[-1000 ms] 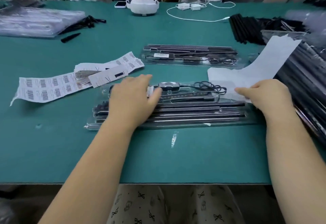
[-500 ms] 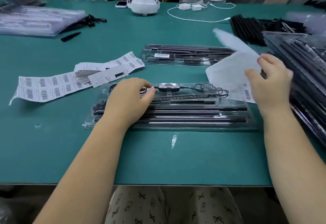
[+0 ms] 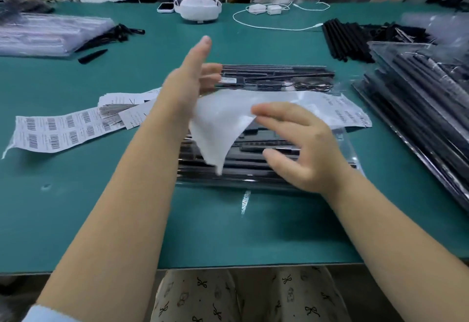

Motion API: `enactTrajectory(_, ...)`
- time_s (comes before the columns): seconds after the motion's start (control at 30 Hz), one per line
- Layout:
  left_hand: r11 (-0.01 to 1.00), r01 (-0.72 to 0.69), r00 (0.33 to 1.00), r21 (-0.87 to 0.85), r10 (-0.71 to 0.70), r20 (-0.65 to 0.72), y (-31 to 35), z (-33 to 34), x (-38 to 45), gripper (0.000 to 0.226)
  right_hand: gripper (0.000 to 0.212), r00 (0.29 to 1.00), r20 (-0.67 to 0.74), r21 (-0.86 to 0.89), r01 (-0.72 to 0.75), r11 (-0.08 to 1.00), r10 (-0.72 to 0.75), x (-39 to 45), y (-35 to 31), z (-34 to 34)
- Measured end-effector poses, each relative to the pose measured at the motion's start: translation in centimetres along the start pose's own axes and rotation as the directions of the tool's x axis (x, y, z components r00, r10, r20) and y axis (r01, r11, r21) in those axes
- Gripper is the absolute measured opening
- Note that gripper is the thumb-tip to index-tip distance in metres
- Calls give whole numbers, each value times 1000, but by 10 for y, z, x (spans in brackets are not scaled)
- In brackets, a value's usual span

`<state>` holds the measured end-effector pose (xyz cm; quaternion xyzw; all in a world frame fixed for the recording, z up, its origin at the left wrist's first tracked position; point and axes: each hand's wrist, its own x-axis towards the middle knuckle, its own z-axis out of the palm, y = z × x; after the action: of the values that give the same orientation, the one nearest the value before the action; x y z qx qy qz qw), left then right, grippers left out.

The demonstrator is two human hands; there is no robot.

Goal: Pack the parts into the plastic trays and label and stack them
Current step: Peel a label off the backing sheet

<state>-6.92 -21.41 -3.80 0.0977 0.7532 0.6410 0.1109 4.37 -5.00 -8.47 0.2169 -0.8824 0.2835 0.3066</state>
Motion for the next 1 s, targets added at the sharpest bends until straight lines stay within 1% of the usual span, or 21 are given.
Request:
enactTrajectory(0.07,998,28,998,59,-31,56,-3,-8,3,66,42,998,13,23,59,998,-59,-3,-3,2)
enactTrajectory(0.13,971,-8,999,239,-2,44,-14,-13,6,63,39,997,36,73,65,995,-67,-4,-4,3)
enactTrajectory(0.2,903,-20,1000,430,14,17,-25,-17,8,72,31,999,32,206,-46,977,40,-3,-1,3)
enactTrajectory(0.23,870,-7,1000,493,8,-1,-27,-19,8,73,25,986,10,304,-160,939,164,-2,1,4)
enactTrajectory(0.27,862,10,1000,507,-3,-14,-28,-21,9,70,18,944,-16,417,-294,860,331,1,4,4)
enactTrajectory(0.3,877,20,1000,480,-14,-14,-29,-22,10,66,16,859,-42,523,-417,743,511,4,8,3)
enactTrajectory(0.33,912,27,1000,409,-31,2,-29,-23,10,60,17,740,-68,591,-510,625,669,7,13,3)
enactTrajectory(0.37,951,37,998,308,-50,36,-29,-23,9,56,17,619,-82,626,-578,524,781,9,19,2)
enactTrajectory(0.4,978,42,995,204,-58,75,-29,-23,7,53,14,517,-68,656,-621,429,853,11,26,-1)
enactTrajectory(0.43,995,33,992,93,-44,121,-29,-22,5,50,10,440,-27,694,-638,333,898,12,32,-3)
enactTrajectory(0.47,1000,11,985,-17,-7,173,-27,-20,2,49,6,383,32,736,-634,237,923,12,36,-5)
enactTrajectory(0.53,981,-33,952,-189,88,294,-25,-16,-4,51,5,319,137,796,-599,87,938,13,42,-8)
enactTrajectory(0.57,970,-55,924,-236,139,357,-25,-13,-7,50,7,307,168,817,-575,42,937,12,43,-10)
enactTrajectory(0.63,962,-86,853,-260,206,480,-26,-7,-14,48,12,317,212,861,-509,-23,924,11,44,-12)
enactTrajectory(0.73,968,-79,723,-240,221,654,-28,2,-19,47,19,332,245,897,-435,-83,911,7,46,-19)
enactTrajectory(0.8,973,-109,630,-205,227,743,-30,7,-20,48,24,361,282,888,-449,-100,889,6,46,-22)
enactTrajectory(0.87,979,-132,557,-152,201,806,-31,10,-20,48,17,408,318,820,-571,-33,856,6,45,-22)
enactTrajectory(0.9,981,-141,525,-133,188,830,-32,11,-19,49,12,417,313,766,-642,33,853,6,45,-20)
enactTrajectory(0.93,981,-150,503,-121,181,845,-33,12,-19,48,13,423,294,712,-695,99,857,7,43,-19)
enactTrajectory(0.97,982,-158,516,-107,175,839,-33,12,-18,46,19,432,267,671,-725,156,861,7,42,-18)
enactTrajectory(1.0,981,-178,579,-83,172,797,-34,13,-17,42,23,439,255,656,-733,180,861,8,40,-17)
